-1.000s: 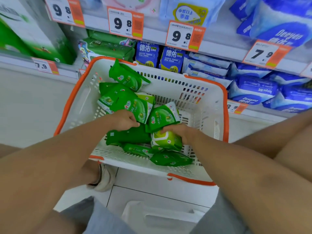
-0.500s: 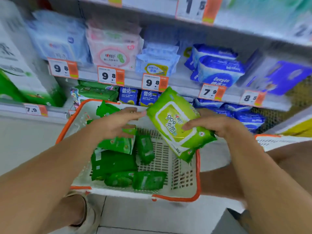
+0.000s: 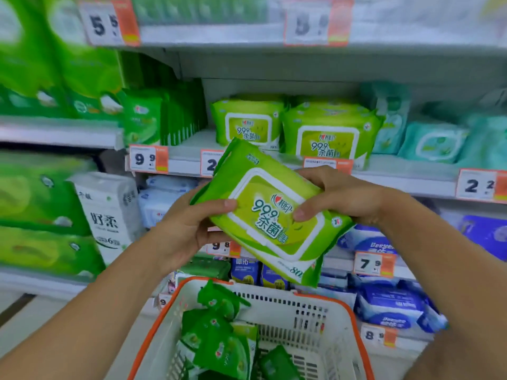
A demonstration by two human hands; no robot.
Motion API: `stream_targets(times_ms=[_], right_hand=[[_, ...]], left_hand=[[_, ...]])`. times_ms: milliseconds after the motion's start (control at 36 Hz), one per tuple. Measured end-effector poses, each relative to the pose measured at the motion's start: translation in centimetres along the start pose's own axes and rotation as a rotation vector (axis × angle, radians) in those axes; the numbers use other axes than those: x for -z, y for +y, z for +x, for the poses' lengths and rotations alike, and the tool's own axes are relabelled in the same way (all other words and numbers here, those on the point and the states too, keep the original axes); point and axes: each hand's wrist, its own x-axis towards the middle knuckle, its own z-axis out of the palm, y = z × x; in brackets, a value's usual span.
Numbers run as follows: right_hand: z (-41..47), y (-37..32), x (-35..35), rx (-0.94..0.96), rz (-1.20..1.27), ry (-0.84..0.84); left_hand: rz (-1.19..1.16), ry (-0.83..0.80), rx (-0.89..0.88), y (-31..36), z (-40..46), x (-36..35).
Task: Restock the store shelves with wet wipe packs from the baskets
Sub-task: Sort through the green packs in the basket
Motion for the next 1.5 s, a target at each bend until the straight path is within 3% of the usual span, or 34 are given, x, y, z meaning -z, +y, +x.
stream_targets(times_ms=[250, 333, 472, 556, 583, 667, 722, 833, 1028, 1111, 1194, 1278, 1333, 1389, 1417, 1444, 1500], right_hand=[[8.5, -7.6, 1.0, 0.508, -0.541, 0.403], [12.3, -9.6, 2.4, 0.547, -0.797, 0.472], [17.8, -10.6, 6.0, 0.392, -0.998, 0.351], [19.8, -9.9, 7.2, 0.217, -1.098, 0.199], [20.3, -9.6, 7.5, 0.186, -1.116, 0.162], [21.2, -9.2, 8.0, 0.104, -1.175, 0.111], [21.3, -8.7, 8.1, 0.057, -1.273, 0.086], [20.2, -7.9, 7.3, -0.064, -1.202, 0.051], [19.4, -7.2, 6.8, -0.168, -1.203, 0.176], [19.1, -6.9, 6.6, -0.17, -1.258, 0.241], [18.7, -6.5, 6.1, -0.139, -1.335, 0.326], [17.2, -5.1, 3.8, 0.059, -1.379, 0.584], [15.3, -2.9, 0.6, 0.382, -1.235, 0.851], [12.6, 0.8, -4.0, 0.768, -0.902, 1.023], [11.0, 3.2, -6.6, 0.848, -0.762, 1.039], [9.6, 6.0, -9.1, 0.815, -0.666, 0.999], [7.4, 13.3, -14.0, 0.516, -0.492, 0.832]], left_hand=[[-0.121, 0.2, -0.425, 6.9, 6.3, 2.2], [0.168, 0.269, -0.513, 8.3, 9.5, 4.2], [0.53, 0.318, -0.382, 8.8, 15.3, 6.3], [1.243, 0.413, -0.115, 8.5, 17.6, 5.9], [1.368, 0.376, -0.108, 8.5, 18.0, 5.5], [1.162, 0.175, -0.122, 8.2, 18.5, 5.2], [1.206, 0.093, -0.131, 7.8, 18.8, 5.7], [1.327, 0.095, -0.18, 7.2, 19.0, 5.9], [1.386, 0.013, -0.286, 7.2, 18.2, 3.5], [1.406, 0.085, -0.297, 6.7, 17.9, 3.2], [1.455, 0.259, -0.272, 5.5, 17.6, 3.0], [1.477, 0.427, -0.407, 3.4, 16.5, 3.2], [1.379, 0.507, -0.699, 1.1, 14.1, 2.9], [1.201, 0.585, -0.899, -2.7, 10.4, 2.7], [1.138, 0.602, -0.891, -5.5, 8.6, 3.0], [1.105, 0.601, -0.809, -8.7, 6.9, 3.3], [1.1, 0.528, -0.433, -15.8, 3.4, 4.8]])
